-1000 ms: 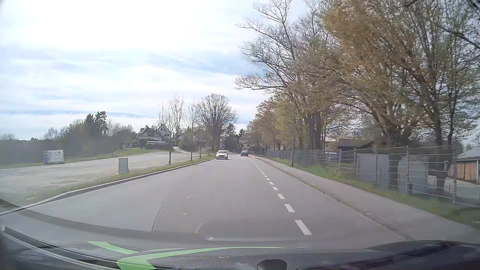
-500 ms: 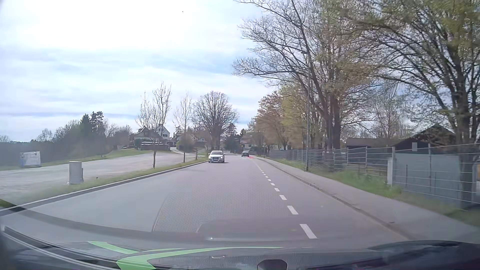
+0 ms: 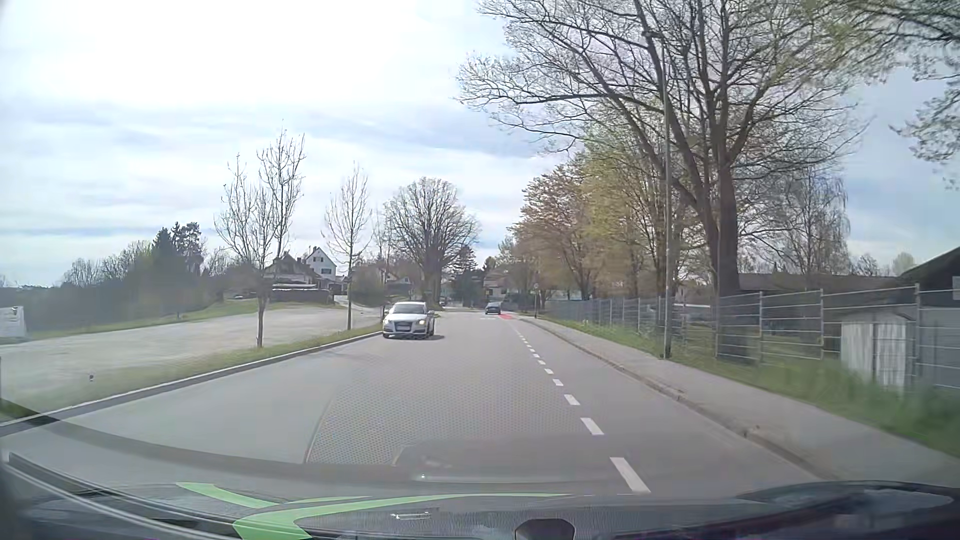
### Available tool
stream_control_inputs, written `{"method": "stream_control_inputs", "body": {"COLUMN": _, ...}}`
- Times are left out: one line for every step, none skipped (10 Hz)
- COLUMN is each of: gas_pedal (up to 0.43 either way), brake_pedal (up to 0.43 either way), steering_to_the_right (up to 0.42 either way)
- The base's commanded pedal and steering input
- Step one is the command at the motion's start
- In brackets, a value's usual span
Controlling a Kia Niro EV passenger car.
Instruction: Follow the waypoints while adhering to traffic rules and regulations
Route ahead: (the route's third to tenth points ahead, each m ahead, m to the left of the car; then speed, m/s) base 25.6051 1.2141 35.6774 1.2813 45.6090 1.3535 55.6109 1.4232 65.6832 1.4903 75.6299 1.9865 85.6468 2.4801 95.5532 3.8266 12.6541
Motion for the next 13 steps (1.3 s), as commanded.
{"method": "stream_control_inputs", "body": {"gas_pedal": 0.0, "brake_pedal": 0.0, "steering_to_the_right": -0.002}}
{"method": "stream_control_inputs", "body": {"gas_pedal": 0.0, "brake_pedal": 0.0, "steering_to_the_right": -0.001}}
{"method": "stream_control_inputs", "body": {"gas_pedal": 0.0, "brake_pedal": 0.0, "steering_to_the_right": -0.001}}
{"method": "stream_control_inputs", "body": {"gas_pedal": 0.0, "brake_pedal": 0.0, "steering_to_the_right": -0.001}}
{"method": "stream_control_inputs", "body": {"gas_pedal": 0.0, "brake_pedal": 0.0, "steering_to_the_right": -0.001}}
{"method": "stream_control_inputs", "body": {"gas_pedal": 0.0, "brake_pedal": 0.0, "steering_to_the_right": -0.001}}
{"method": "stream_control_inputs", "body": {"gas_pedal": 0.0, "brake_pedal": 0.0, "steering_to_the_right": -0.001}}
{"method": "stream_control_inputs", "body": {"gas_pedal": 0.0, "brake_pedal": 0.0, "steering_to_the_right": 0.0}}
{"method": "stream_control_inputs", "body": {"gas_pedal": 0.0, "brake_pedal": 0.0, "steering_to_the_right": -0.001}}
{"method": "stream_control_inputs", "body": {"gas_pedal": 0.0, "brake_pedal": 0.0, "steering_to_the_right": -0.001}}
{"method": "stream_control_inputs", "body": {"gas_pedal": 0.0, "brake_pedal": 0.0, "steering_to_the_right": -0.001}}
{"method": "stream_control_inputs", "body": {"gas_pedal": 0.0, "brake_pedal": 0.0, "steering_to_the_right": 0.0}}
{"method": "stream_control_inputs", "body": {"gas_pedal": 0.0, "brake_pedal": 0.122, "steering_to_the_right": -0.001}}
